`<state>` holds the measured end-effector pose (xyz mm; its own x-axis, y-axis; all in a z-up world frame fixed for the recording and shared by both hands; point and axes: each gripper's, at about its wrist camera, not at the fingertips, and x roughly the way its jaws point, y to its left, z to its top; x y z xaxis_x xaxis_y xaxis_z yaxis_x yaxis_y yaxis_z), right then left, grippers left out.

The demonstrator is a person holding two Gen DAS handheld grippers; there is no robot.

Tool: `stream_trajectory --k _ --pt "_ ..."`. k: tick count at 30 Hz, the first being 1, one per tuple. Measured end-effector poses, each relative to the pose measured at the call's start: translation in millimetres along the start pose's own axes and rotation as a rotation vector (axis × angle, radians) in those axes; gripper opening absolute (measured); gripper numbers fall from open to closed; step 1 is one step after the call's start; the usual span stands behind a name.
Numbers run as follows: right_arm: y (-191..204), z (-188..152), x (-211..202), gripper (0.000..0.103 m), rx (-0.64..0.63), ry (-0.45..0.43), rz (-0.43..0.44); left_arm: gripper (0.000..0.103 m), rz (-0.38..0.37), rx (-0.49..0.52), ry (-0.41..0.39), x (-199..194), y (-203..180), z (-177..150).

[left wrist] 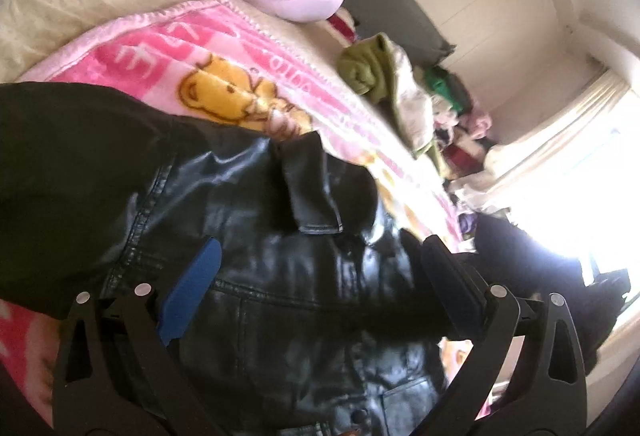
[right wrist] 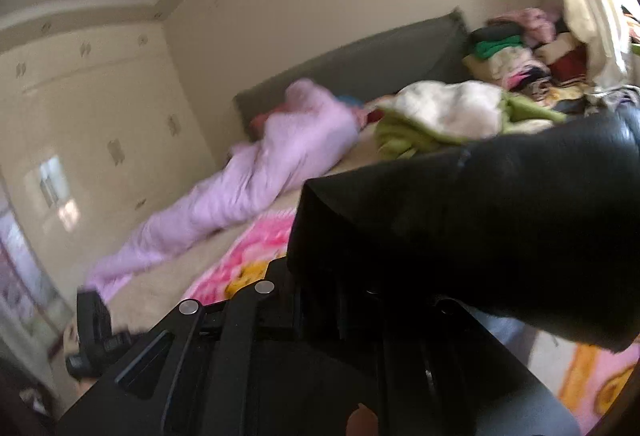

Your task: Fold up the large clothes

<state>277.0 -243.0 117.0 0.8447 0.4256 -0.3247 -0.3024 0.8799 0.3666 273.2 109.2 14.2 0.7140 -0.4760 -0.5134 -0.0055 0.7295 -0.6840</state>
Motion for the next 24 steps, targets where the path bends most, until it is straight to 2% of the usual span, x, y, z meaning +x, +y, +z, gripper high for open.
stream_trajectory --k 6,10,12,14,15,16,18,20,23,24 --pt "35 -45 46 0.011 -0.078 0.166 0.024 0.094 -0.072 -0.047 0.013 -1 8 1" --pt "48 -84 61 0.013 -0.070 0.275 0.010 0.094 -0.036 -0.036 0.023 4 9 1" --pt "45 -103 66 0.018 -0.023 0.348 -0.022 0.094 -0.002 -0.023 0.041 8 10 -1" --pt "37 -117 67 0.034 0.039 0.395 -0.039 0.094 0.047 -0.009 0.065 13 10 -3" --pt "34 -127 67 0.062 0.083 0.418 -0.047 0.094 0.074 0.003 0.082 16 9 -4" --pt "28 -132 62 0.085 0.129 0.426 -0.049 0.094 0.106 0.019 0.102 19 8 -6" --pt "12 -141 48 0.087 0.257 0.414 -0.055 0.094 0.125 0.026 0.119 22 9 -10" --pt "-5 -145 34 0.091 0.371 0.381 -0.077 0.094 0.105 0.010 0.116 20 11 -11" --pt "-21 -143 20 0.089 0.476 0.309 -0.070 0.094 0.068 -0.005 0.083 11 11 -9" --pt "-23 -140 19 0.069 0.494 0.294 -0.070 0.094 0.058 -0.007 0.071 9 11 -7"
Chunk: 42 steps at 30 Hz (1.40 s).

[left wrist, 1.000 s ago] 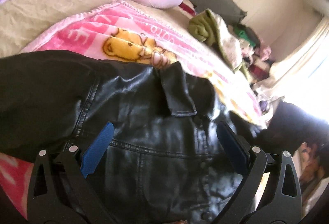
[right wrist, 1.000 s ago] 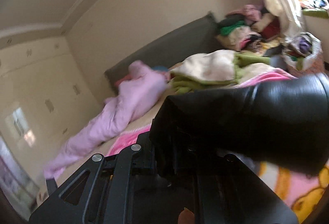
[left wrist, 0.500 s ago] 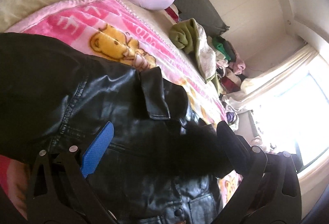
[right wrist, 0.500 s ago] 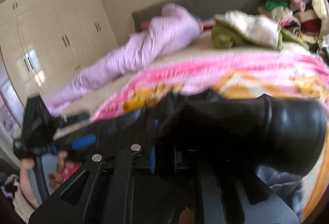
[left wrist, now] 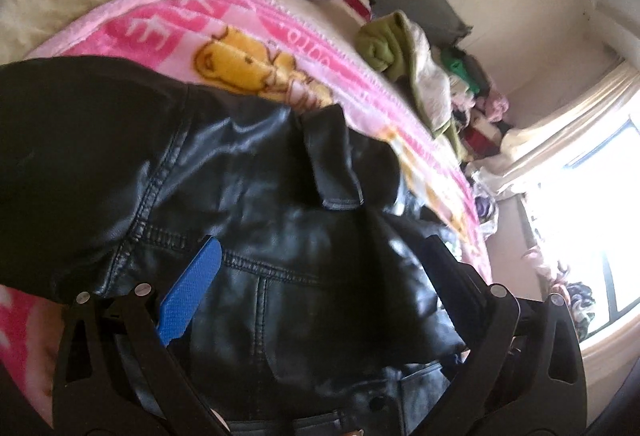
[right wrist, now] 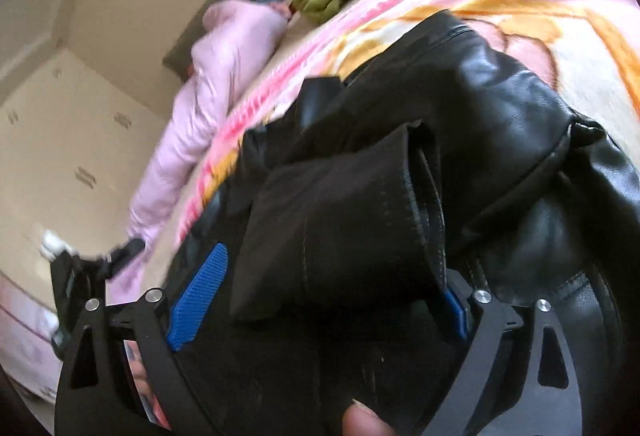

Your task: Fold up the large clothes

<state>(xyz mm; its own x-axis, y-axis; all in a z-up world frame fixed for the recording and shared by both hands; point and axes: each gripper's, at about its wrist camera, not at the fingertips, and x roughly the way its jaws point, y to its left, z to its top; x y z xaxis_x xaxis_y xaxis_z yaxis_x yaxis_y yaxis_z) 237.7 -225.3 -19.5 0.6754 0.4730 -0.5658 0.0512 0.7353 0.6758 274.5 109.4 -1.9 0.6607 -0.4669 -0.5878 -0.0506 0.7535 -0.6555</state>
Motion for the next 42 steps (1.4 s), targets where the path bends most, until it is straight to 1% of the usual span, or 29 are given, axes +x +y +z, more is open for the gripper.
stream_trajectory --k 1,3,5,8,9,10,11,12,13,15,17,19,21,25,30,32,33,35,36,37,40,41,42 --pt "2 2 -1 0.048 -0.005 -0.004 0.000 0.094 -0.008 -0.003 -0.009 -3 1 1" --pt "18 4 -8 0.046 -0.064 -0.044 0.007 0.094 -0.035 -0.022 -0.036 -11 5 3" --pt "42 2 -14 0.044 -0.150 -0.082 0.042 0.094 -0.063 -0.045 -0.063 -18 9 6" --pt "78 0 -15 0.051 -0.275 -0.085 0.099 0.094 -0.183 -0.109 -0.128 -33 18 10" --pt "90 -3 -13 0.059 -0.316 -0.080 0.113 0.094 -0.211 -0.126 -0.144 -37 21 11" --pt "101 -7 -12 0.069 -0.354 -0.068 0.131 0.094 -0.219 -0.132 -0.159 -41 23 12" --pt "115 -12 -8 0.074 -0.393 -0.040 0.159 0.094 -0.213 -0.131 -0.165 -43 23 13" --pt "124 -17 -6 0.082 -0.416 -0.017 0.184 0.094 -0.201 -0.128 -0.163 -44 24 14" --pt "130 -21 -7 0.086 -0.435 0.003 0.206 0.094 -0.191 -0.128 -0.154 -43 26 14" --pt "137 -31 -10 0.088 -0.473 0.027 0.234 0.094 -0.188 -0.141 -0.136 -41 31 14" --pt "137 -37 -16 0.088 -0.485 0.030 0.222 0.094 -0.192 -0.160 -0.115 -38 36 13" --pt "131 -38 -20 0.088 -0.468 0.027 0.202 0.094 -0.179 -0.163 -0.086 -34 38 12" --pt "118 -38 -27 0.088 -0.426 0.024 0.168 0.094 -0.139 -0.153 -0.052 -27 39 8" --pt "91 -36 -35 0.088 -0.360 0.006 0.119 0.094 -0.021 -0.131 0.001 -16 41 -2" --pt "61 -39 -49 0.088 -0.302 -0.027 0.066 0.094 0.044 -0.123 0.092 3 45 -12" --pt "53 -38 -53 0.088 -0.280 -0.033 0.059 0.090 0.081 -0.090 0.088 5 41 -15" --pt "49 -38 -55 0.088 -0.271 -0.038 0.052 0.084 0.087 -0.081 0.079 5 39 -15" --pt "43 -36 -60 0.088 -0.255 -0.052 0.036 0.061 0.117 -0.058 0.060 4 37 -15" --pt "40 -35 -63 0.088 -0.250 -0.058 0.033 0.041 0.119 -0.053 0.052 3 37 -15" --pt "38 -34 -65 0.088 -0.247 -0.062 0.027 0.035 0.116 -0.052 0.051 3 37 -16" --pt "32 -31 -71 0.088 -0.243 -0.083 0.002 0.027 0.111 -0.020 0.042 2 31 -16" --pt "30 -31 -72 0.088 -0.243 -0.087 -0.008 0.025 0.105 -0.008 0.029 -1 27 -15" --pt "29 -30 -73 0.088 -0.246 -0.091 -0.016 0.021 0.079 0.016 -0.002 -9 20 -15"
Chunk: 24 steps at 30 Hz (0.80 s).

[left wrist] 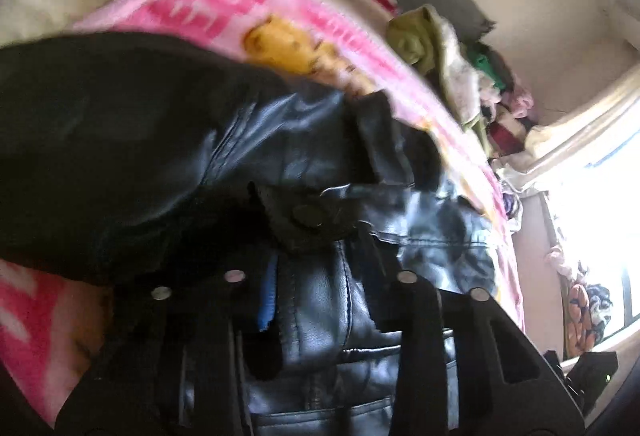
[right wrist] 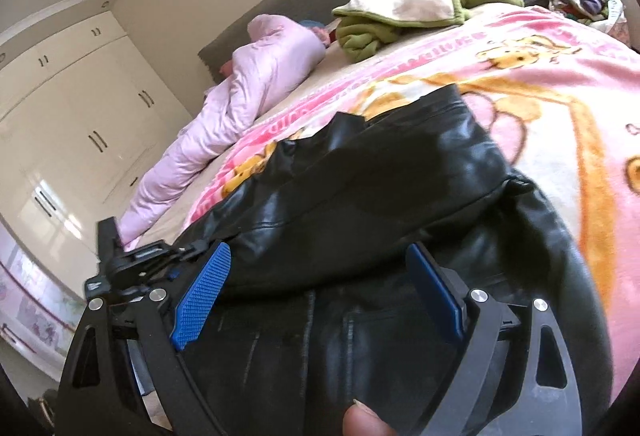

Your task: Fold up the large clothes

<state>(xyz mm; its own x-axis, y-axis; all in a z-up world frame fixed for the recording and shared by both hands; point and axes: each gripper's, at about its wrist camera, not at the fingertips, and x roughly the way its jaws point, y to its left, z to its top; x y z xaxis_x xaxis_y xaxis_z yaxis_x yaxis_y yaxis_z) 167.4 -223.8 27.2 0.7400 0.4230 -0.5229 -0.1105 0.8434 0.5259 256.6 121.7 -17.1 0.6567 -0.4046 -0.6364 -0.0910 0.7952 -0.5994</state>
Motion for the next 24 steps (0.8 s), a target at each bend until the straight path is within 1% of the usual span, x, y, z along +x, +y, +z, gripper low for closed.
stream_trajectory --k 2,3,5,7,8,10,11,12,13,14,16,18,21,24 --pt "-2 2 -3 0.088 -0.005 -0.011 -0.019 0.019 -0.033 0.041 -0.056 -12 -14 1" --pt "-3 2 -4 0.088 -0.005 -0.012 -0.022 0.009 -0.050 0.080 -0.096 -22 -23 2" --pt "-5 6 -8 0.088 -0.010 -0.022 -0.031 0.007 -0.084 0.135 -0.150 -39 -35 1" --pt "-7 12 -11 0.088 -0.020 -0.032 -0.051 0.006 -0.062 0.166 -0.176 -44 -40 -1" --pt "-8 19 -12 0.088 -0.032 -0.037 -0.075 0.006 -0.053 0.170 -0.181 -44 -39 -2" --pt "-11 32 -11 0.087 -0.060 -0.056 -0.128 0.006 -0.055 0.140 -0.171 -43 -32 0" --pt "-12 37 -9 0.084 -0.072 -0.063 -0.151 0.006 -0.051 0.135 -0.167 -43 -30 0" --pt "-13 42 -6 0.078 -0.080 -0.066 -0.174 0.006 -0.040 0.123 -0.161 -42 -26 1" --pt "-14 51 0 0.077 -0.087 -0.061 -0.194 0.006 -0.031 0.112 -0.148 -39 -22 2" --pt "-16 58 7 0.076 -0.093 -0.054 -0.194 0.006 -0.024 0.108 -0.137 -36 -21 2" --pt "-20 68 23 0.070 -0.101 -0.035 -0.222 0.006 0.001 0.098 -0.100 -26 -16 1" --pt "-24 76 39 0.064 -0.120 -0.012 -0.225 0.006 0.017 0.095 -0.080 -19 -11 1" --pt "-32 84 71 0.064 -0.148 0.034 -0.258 0.007 0.035 0.094 -0.067 -14 -6 0" --pt "-48 86 104 0.067 -0.148 0.111 -0.305 0.007 0.058 0.093 -0.048 -9 -2 -1"
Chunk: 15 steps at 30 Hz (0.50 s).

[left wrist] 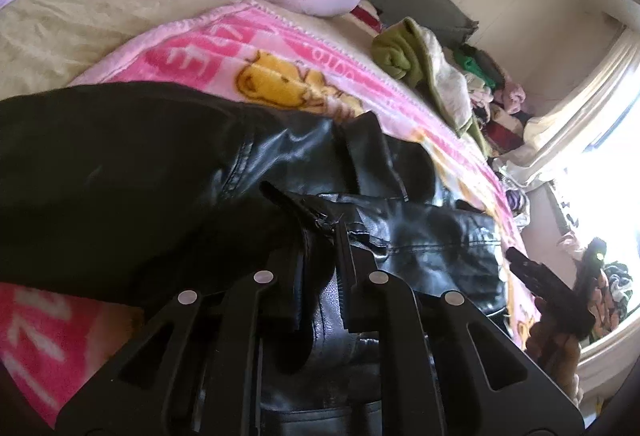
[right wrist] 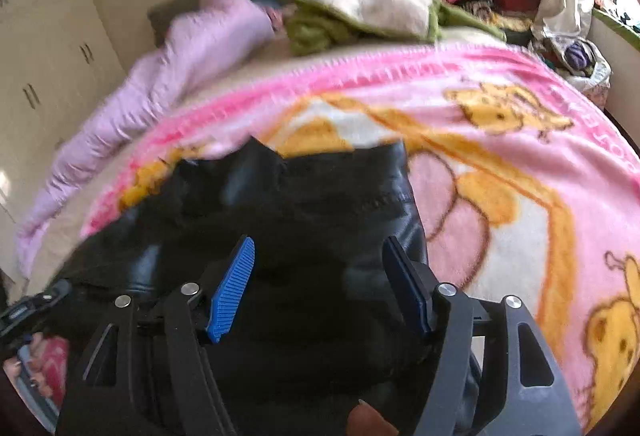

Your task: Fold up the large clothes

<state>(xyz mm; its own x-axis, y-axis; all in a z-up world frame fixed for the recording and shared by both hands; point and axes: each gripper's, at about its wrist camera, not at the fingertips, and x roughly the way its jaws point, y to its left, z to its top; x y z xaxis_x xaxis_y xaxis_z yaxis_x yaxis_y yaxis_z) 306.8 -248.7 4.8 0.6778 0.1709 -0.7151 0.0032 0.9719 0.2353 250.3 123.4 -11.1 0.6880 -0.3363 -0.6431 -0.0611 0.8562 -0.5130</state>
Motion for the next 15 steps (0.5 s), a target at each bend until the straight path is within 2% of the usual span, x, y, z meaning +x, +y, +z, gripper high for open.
stream_trajectory --k 5,11,13,15 --pt "-16 -8 44 0.066 -0.012 0.094 -0.091 0.010 0.046 0.008 0.065 16 6 -4" --pt "-26 -13 63 0.068 -0.010 0.118 -0.134 0.019 0.135 0.043 0.106 30 8 -10" --pt "-24 -12 64 0.071 -0.021 0.120 -0.139 0.024 0.140 0.044 0.096 27 8 -10" --pt "-19 -13 51 0.071 -0.025 0.094 -0.125 0.025 0.135 0.061 0.034 13 3 -7"
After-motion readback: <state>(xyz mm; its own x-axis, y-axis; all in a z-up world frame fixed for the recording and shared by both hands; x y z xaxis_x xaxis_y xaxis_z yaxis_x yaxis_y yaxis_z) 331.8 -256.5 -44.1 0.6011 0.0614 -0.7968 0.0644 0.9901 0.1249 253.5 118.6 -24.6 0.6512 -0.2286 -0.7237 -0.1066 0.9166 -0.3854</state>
